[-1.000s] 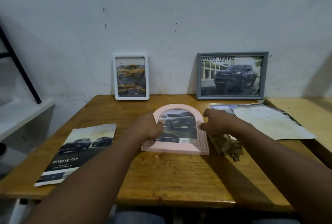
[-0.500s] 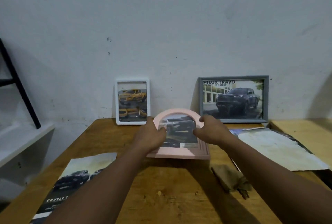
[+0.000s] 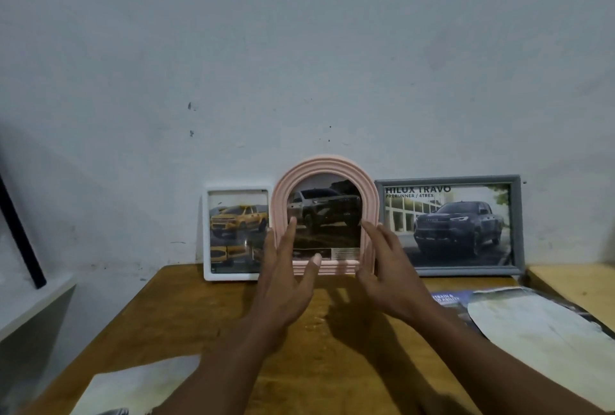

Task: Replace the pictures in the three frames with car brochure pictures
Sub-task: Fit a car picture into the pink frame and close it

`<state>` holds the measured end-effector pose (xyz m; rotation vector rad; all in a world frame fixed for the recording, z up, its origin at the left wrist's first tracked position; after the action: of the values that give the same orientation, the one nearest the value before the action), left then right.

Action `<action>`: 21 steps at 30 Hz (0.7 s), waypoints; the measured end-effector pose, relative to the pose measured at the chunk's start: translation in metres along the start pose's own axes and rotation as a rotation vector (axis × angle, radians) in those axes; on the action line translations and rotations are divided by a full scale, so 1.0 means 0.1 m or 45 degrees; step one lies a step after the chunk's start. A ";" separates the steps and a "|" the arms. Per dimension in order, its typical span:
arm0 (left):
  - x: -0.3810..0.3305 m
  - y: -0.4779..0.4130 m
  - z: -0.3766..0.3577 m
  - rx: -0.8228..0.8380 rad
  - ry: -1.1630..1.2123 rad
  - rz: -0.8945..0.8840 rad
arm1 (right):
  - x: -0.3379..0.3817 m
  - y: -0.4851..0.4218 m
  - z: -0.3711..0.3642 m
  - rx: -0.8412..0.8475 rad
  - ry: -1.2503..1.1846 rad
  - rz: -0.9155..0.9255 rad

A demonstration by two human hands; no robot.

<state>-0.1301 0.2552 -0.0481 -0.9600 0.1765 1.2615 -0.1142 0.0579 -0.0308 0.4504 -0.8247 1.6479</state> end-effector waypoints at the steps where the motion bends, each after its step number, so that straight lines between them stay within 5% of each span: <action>1: 0.04 -0.04 -0.05 0.011 0.001 0.015 | -0.06 -0.06 -0.06 0.020 0.004 -0.009; 16: 0.56 -0.39 -0.58 0.195 -0.085 0.176 | -0.35 -0.62 -0.47 0.111 0.152 -0.200; 21: 0.52 -0.34 -0.40 0.190 -0.102 0.141 | -0.16 -0.57 -0.39 -0.037 0.176 -0.174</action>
<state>-0.0677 0.2656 -0.0862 -0.7793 0.2603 1.3660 -0.0500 0.0794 -0.0529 0.3609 -0.6990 1.5208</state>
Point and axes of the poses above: each hand's wrist, its own y-axis away from the middle knuckle, its own z-axis out of the back of the hand, x = y × z, the point moved 4 cm from there along -y, towards the middle knuckle, and after that the axes turned 10 degrees about -z, right-handed, at the moved point
